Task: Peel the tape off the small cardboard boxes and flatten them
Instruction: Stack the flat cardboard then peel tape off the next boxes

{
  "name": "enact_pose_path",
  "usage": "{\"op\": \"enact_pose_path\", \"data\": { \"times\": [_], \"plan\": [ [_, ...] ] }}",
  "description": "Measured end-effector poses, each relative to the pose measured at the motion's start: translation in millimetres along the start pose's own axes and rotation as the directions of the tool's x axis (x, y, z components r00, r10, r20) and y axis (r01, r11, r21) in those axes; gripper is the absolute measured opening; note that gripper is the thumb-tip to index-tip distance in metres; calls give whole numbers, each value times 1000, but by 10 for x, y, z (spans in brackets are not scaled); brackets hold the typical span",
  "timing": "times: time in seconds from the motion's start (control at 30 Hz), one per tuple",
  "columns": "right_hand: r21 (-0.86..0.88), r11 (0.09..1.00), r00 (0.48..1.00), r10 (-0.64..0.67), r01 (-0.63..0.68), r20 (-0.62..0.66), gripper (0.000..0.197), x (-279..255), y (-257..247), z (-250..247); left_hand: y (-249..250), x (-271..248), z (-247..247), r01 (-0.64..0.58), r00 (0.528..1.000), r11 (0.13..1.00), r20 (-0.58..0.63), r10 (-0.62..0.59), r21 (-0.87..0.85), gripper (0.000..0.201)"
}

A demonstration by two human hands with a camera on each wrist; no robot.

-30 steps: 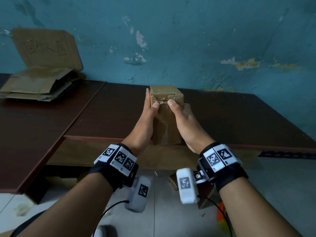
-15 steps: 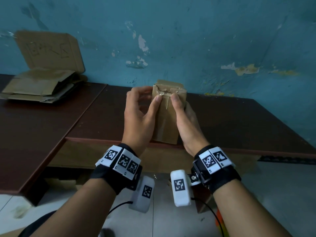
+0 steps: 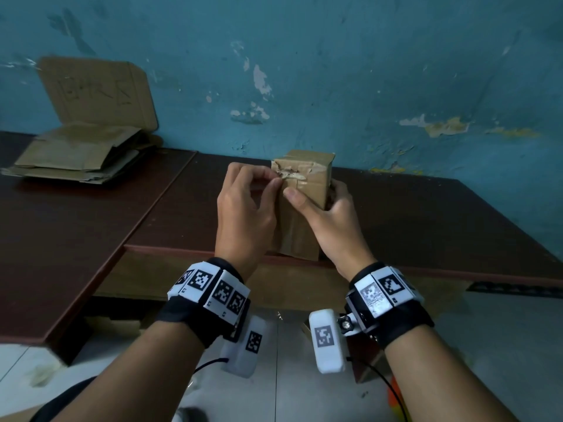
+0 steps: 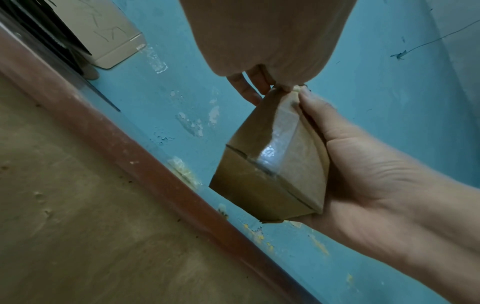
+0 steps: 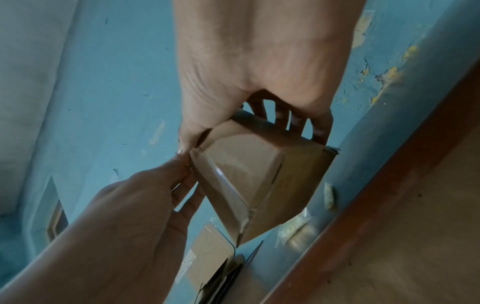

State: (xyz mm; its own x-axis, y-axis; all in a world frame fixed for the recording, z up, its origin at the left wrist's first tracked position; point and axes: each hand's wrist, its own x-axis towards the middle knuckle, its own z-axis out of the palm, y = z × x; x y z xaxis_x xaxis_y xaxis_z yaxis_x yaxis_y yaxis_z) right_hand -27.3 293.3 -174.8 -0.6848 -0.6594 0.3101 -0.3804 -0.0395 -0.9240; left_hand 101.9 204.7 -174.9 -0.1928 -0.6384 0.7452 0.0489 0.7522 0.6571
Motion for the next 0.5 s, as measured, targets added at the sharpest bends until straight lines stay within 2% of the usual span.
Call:
{"op": "enact_pose_path", "data": {
  "times": [0.13,0.3,0.4,0.5],
  "plan": [
    [-99,995,1000,-19,19,-6,120,23,46,-11,0,-19,19,38,998,997,45,-41,69,4],
    [-225,973,999,-50,45,-16,96,-40,-42,-76,36,-61,80,181,980,982,73,-185,54,5],
    [-251,968,1000,-11,5,-24,93,-50,-46,-75,51,-82,95,178,979,983,90,-182,48,7],
    [-247,969,999,8,-16,-33,93,-46,-50,-77,73,-97,91,119,987,992,105,-122,40,8]
  ]
}}
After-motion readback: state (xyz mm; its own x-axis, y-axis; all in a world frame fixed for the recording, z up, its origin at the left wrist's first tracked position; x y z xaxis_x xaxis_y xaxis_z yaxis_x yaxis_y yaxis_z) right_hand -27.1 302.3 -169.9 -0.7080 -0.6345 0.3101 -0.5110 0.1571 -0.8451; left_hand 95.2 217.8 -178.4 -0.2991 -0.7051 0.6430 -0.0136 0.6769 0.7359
